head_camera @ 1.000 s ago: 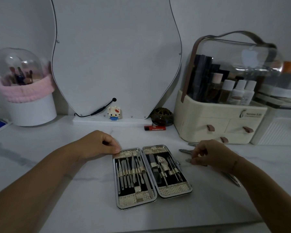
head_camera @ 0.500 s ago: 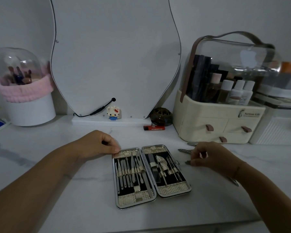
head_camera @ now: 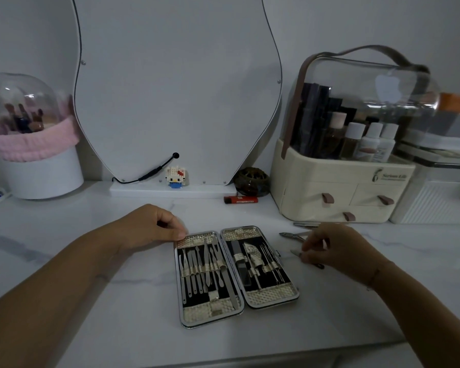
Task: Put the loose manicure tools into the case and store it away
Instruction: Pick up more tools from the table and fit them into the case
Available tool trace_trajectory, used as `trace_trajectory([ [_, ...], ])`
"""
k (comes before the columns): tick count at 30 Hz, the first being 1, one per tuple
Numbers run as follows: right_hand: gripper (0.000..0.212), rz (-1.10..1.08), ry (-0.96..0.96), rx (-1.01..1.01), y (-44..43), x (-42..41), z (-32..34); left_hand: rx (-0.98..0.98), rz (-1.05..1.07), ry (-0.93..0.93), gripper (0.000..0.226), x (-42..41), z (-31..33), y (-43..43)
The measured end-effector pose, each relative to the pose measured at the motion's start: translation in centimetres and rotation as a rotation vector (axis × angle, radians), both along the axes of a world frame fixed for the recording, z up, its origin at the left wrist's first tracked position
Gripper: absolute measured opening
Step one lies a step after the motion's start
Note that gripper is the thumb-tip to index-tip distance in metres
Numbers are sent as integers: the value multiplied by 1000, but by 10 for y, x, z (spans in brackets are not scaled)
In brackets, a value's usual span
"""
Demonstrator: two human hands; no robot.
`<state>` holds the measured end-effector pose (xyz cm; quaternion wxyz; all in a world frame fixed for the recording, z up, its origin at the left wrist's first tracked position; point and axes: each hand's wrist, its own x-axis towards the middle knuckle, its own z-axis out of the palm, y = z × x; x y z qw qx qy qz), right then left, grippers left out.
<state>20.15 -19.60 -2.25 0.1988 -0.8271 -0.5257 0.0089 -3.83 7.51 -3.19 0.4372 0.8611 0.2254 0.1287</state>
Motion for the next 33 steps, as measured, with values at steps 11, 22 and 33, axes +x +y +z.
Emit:
trace_trajectory([
  [11, 19, 3, 6, -113, 2, -6, 9, -13, -11, 2, 26, 0, 0, 1],
  [22, 17, 85, 153, 121, 15, -17, 19, -3, 6, 9, 6, 0, -3, 4],
  [33, 16, 279, 457, -40, 133, -58, 22, -21, -4, 8, 4, 0, 1, 3],
])
